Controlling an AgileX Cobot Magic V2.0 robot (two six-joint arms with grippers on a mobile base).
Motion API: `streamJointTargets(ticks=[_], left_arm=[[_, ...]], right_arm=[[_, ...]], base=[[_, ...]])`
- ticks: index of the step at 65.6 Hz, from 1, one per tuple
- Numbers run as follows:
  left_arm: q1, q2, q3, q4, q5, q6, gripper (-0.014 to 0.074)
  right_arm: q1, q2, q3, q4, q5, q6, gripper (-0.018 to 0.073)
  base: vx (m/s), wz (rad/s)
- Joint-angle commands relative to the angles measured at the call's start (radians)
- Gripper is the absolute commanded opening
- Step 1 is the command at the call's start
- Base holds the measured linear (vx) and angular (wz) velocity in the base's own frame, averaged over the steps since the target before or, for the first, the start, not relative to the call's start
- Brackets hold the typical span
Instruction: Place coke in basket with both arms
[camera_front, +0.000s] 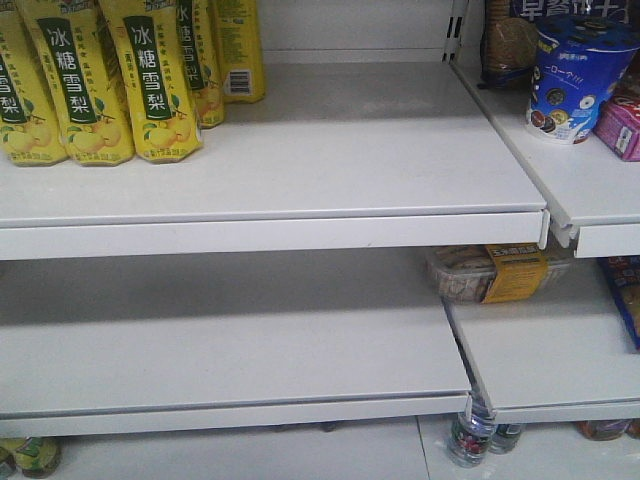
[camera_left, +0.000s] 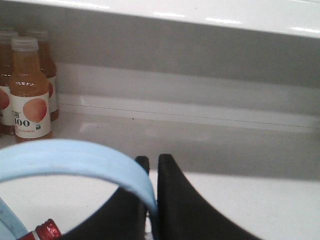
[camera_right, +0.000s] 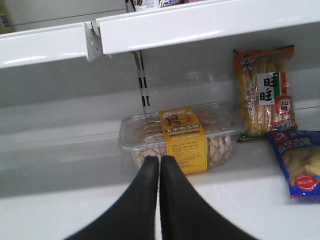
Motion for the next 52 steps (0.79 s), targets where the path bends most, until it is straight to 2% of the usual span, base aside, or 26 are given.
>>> streamJointTargets(ticks=[1, 52], left_arm=[[0.002, -0.022, -0.003, 0.053, -0.147, 0.048, -0.0006], [0.002, -0.022, -0.003, 0.053, -0.147, 0.048, -0.0006]], right_arm=[[-0.004, -0.017, 0.012, -0.012, -0.097, -0.009, -0.0005], [-0.004, -0.017, 0.011, -0.008, -0.101, -0.009, -0.0005]], base=[[0.00, 0.00], [0.00, 0.00]])
